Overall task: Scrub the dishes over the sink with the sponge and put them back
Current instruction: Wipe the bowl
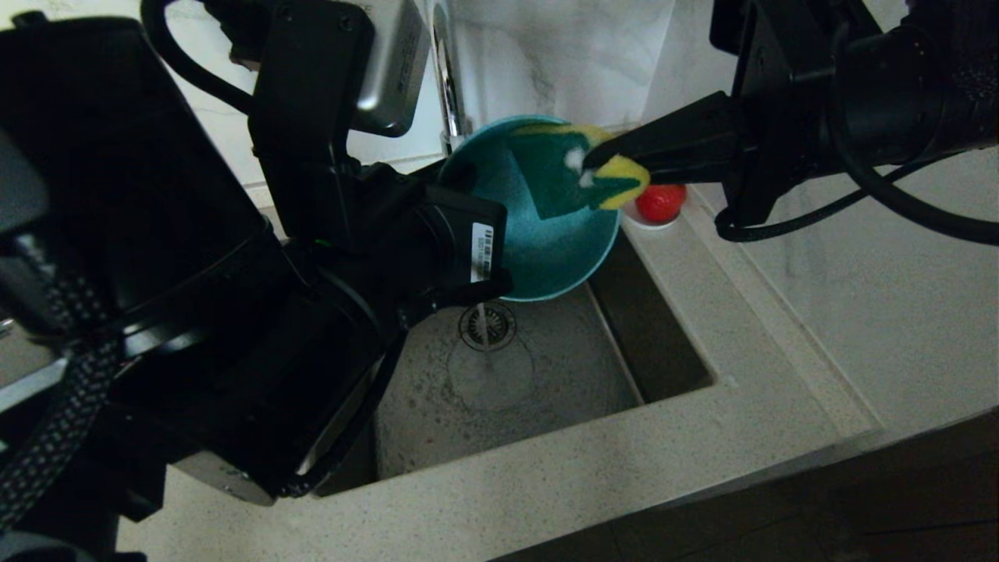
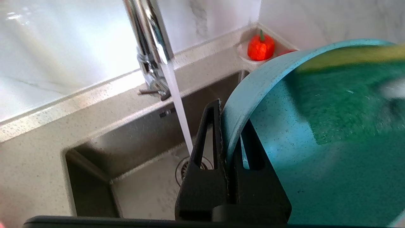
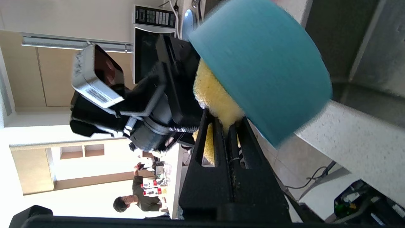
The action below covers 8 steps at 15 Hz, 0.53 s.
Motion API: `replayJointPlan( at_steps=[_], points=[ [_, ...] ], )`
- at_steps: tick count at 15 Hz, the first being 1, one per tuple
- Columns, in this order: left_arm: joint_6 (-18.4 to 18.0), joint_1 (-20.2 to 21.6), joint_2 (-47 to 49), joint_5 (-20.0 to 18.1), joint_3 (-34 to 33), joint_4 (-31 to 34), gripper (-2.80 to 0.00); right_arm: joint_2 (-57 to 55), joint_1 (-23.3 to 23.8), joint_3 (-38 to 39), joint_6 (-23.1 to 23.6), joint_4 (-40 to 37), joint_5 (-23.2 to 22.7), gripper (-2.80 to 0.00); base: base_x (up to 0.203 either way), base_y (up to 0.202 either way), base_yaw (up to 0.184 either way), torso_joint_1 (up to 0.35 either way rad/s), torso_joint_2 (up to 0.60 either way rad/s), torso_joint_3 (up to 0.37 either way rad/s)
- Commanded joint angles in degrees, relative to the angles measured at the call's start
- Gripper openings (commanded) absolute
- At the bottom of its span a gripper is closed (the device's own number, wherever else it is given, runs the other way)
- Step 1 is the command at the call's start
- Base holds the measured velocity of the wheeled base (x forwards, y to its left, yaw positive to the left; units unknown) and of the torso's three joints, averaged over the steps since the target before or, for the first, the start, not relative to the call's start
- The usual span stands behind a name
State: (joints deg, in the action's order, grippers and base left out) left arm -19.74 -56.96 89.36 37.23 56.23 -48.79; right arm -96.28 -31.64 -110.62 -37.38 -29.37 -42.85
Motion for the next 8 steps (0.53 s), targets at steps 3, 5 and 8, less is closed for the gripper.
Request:
replayJointPlan(
  at_steps=[3, 5, 8],
  points=[
    [-0.13, -0.52, 0.47, 0.21, 0.46, -0.17, -2.8, -1.36, -1.32, -0.04, -0.33, 1.07, -0.3, -2.8, 0.0, 0.0, 0.0, 0.0, 0.0, 0.0],
    [-0.21, -0.43, 0.47, 0.36, 2.18, -0.21, -2.8, -1.54, -2.1, 0.39, -0.33, 0.22, -0.3, -2.8, 0.0, 0.0, 0.0, 0.0, 0.0, 0.0],
    [-0.21, -0.17, 0.68, 0.94, 4.28, -0.26, -2.8, -1.63, -3.05, 1.48, -0.5, -1.66, -0.22, -2.8, 0.0, 0.0, 0.0, 0.0, 0.0, 0.0]
  ],
)
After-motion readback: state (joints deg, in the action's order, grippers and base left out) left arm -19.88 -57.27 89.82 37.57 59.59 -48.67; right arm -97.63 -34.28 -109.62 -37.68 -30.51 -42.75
